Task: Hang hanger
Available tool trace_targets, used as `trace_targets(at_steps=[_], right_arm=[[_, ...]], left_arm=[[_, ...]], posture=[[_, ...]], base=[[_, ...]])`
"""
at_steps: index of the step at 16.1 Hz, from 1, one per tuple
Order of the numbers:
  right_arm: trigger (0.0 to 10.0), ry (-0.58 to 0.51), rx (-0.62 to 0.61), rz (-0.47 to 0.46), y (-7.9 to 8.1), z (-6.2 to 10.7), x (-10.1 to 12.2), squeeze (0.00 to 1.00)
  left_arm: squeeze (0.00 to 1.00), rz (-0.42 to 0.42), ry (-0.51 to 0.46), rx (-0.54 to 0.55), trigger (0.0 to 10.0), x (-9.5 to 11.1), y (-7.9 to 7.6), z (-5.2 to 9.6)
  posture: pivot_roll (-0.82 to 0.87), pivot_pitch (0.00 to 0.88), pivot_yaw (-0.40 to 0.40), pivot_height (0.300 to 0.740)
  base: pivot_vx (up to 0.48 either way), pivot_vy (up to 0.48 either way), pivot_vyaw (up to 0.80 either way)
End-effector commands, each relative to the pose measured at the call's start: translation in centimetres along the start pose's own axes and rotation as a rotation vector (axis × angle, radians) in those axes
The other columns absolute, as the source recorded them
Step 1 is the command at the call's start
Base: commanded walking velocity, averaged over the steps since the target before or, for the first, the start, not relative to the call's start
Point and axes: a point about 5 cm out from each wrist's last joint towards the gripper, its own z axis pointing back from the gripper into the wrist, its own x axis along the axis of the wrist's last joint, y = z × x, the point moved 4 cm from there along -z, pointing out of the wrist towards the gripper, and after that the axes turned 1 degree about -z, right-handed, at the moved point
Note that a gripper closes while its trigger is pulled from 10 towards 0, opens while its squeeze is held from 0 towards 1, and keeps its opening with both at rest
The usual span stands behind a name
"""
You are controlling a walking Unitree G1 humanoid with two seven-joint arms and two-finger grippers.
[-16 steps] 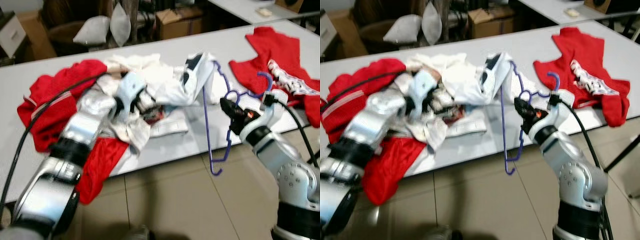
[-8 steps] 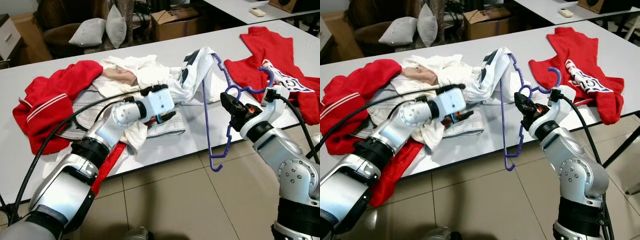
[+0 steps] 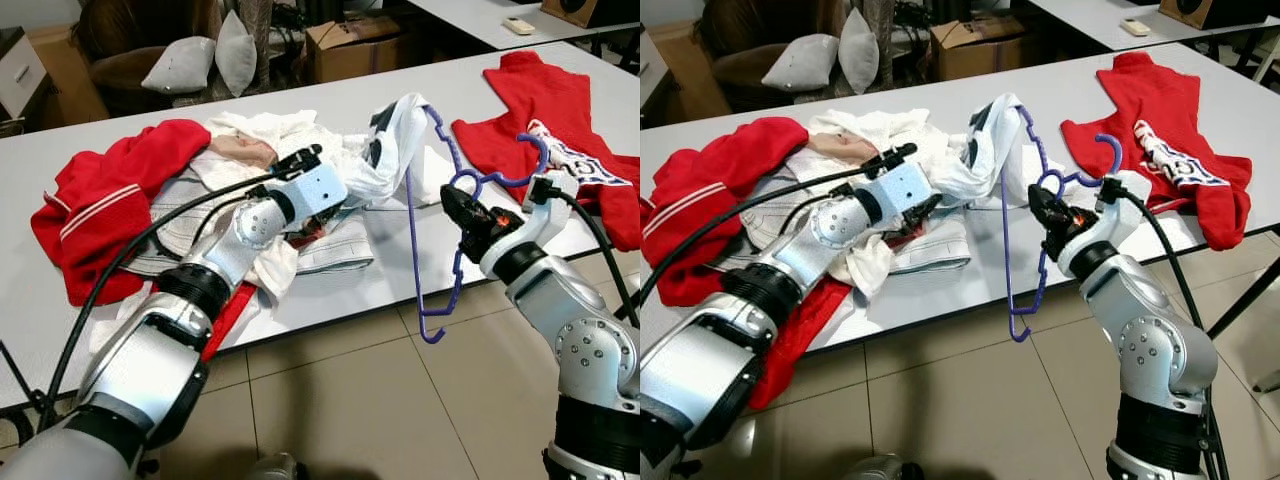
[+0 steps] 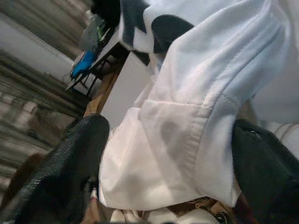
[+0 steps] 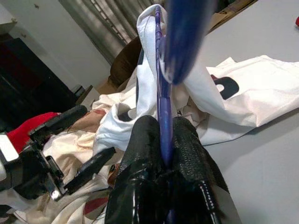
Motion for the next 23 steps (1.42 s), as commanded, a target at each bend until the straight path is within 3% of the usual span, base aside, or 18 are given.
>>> trace_targets(at_steps=[1,10,18,22,23], right_arm=[[10.0,-0.005,0.013,-0.008,0.2,-0.1,0.0,0.0],[10.0,-0.005,0.017,-0.012,0.3,-0.2,-0.1,0.0],[10.0,-0.012,0.011,-0.021,0.2,0.1,-0.4,0.0],[10.0,-0.012,0.002,-0.023,0.1,0.4,-0.5,0.0],[10.0,-0.01,0.0,-0.023,0.1,0.4,-0.6,0.0]], left_arm=[[0.0,0.004,-0.011,0.033,0.0,0.4,0.9,-0.2],[0.0,0.025,0.121,0.032,0.0,-1.8,0.2,-0.3],[0.0,0.047,0.183,0.04,0.0,-2.2,0.3,-0.5],[0.0,0.094,0.182,0.026,0.0,-2.2,0.1,-0.5],[0.0,0.144,0.173,0.024,0.0,-2.2,0.1,-0.5]], posture=[[0.05,0.0,0.088,0.74],[0.05,0.0,0.085,0.74],[0.05,0.0,0.102,0.74],[0.05,0.0,0.11,0.74],[0.05,0.0,0.113,0.74]], base=[[0.0,0.0,0.0],[0.0,0.0,0.0],[0.0,0.0,0.0],[0.0,0.0,0.0],[0.0,0.0,0.0]])
